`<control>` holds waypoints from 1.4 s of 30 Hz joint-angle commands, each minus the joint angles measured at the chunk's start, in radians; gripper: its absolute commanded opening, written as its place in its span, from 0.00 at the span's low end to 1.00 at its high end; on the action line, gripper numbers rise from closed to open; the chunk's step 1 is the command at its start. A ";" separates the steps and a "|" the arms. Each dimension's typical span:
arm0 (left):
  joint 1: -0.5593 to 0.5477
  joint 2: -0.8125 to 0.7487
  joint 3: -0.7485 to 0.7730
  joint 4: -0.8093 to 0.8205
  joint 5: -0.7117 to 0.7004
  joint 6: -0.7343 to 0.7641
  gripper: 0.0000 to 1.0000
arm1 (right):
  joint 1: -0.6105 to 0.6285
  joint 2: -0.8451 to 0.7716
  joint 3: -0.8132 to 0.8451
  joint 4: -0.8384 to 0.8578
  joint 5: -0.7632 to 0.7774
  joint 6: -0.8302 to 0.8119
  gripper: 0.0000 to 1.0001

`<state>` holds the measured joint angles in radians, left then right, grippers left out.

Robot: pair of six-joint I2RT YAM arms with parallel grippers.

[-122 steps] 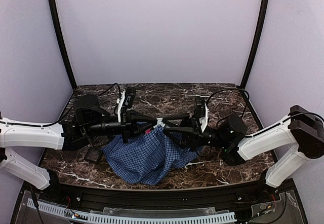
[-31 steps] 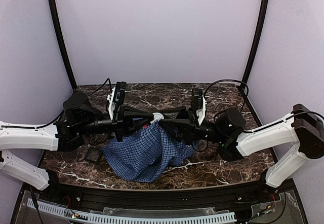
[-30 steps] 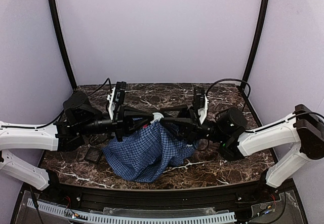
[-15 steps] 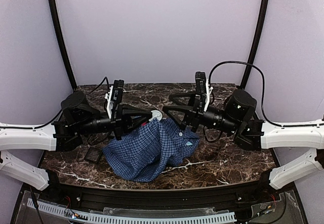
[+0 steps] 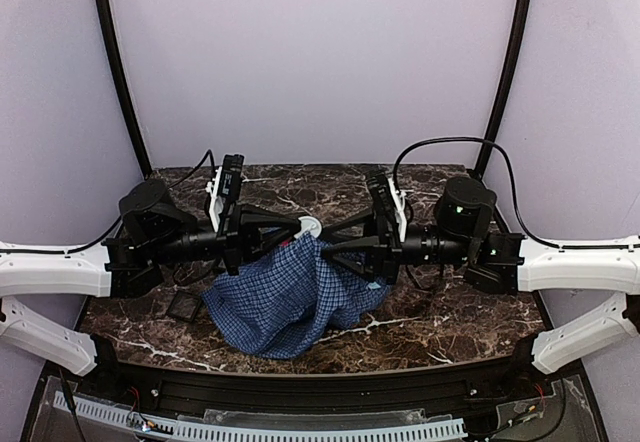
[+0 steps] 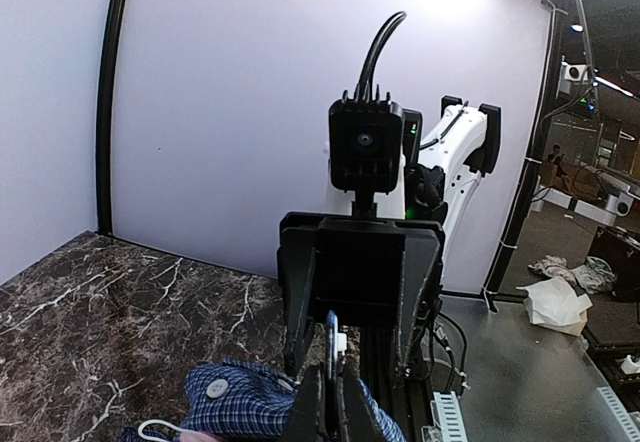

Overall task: Remove the brooch from the garment
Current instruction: Pass from the left arm to the right

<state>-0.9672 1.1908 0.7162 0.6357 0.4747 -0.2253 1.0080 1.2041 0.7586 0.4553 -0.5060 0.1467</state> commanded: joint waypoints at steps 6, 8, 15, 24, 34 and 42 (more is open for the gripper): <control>-0.001 -0.010 0.031 0.042 0.037 -0.013 0.01 | 0.004 0.018 0.028 0.082 0.017 0.002 0.38; -0.002 -0.010 0.032 0.044 0.039 -0.014 0.01 | 0.004 0.023 0.031 0.080 0.033 0.002 0.37; -0.001 -0.004 0.035 0.047 0.060 -0.020 0.01 | 0.004 0.036 0.046 0.094 0.013 0.001 0.34; -0.001 -0.006 0.035 0.042 0.059 -0.019 0.01 | 0.004 0.047 0.058 0.106 -0.030 -0.003 0.22; 0.000 0.015 0.073 -0.040 0.035 0.006 0.16 | -0.004 0.046 0.102 -0.031 0.048 -0.039 0.00; 0.070 0.019 0.200 -0.343 0.028 0.104 0.88 | -0.085 0.063 0.274 -0.394 0.073 -0.168 0.00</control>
<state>-0.9329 1.2079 0.8387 0.4835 0.4976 -0.1806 0.9581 1.2514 0.9249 0.2447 -0.4522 0.0647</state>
